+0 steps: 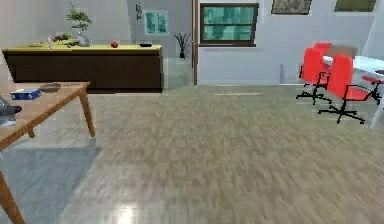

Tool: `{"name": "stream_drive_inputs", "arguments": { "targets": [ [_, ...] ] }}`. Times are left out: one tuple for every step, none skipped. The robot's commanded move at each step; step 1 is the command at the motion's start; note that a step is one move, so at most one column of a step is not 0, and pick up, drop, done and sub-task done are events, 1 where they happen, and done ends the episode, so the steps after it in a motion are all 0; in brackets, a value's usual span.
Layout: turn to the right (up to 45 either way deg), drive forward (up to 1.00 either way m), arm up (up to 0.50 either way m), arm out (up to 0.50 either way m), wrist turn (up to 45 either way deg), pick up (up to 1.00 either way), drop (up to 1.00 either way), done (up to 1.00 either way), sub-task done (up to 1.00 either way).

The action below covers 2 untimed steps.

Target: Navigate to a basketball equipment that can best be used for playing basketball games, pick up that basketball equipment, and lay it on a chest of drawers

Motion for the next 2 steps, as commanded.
{"name": "stream_drive_inputs", "arguments": {
  "targets": [
    [39.0,0.0,0.0,0.0,0.0,0.0,0.0,0.0,0.0],
    [0.0,0.05,0.0,0.0,0.0,0.0,0.0,0.0,0.0]
  ]
}}
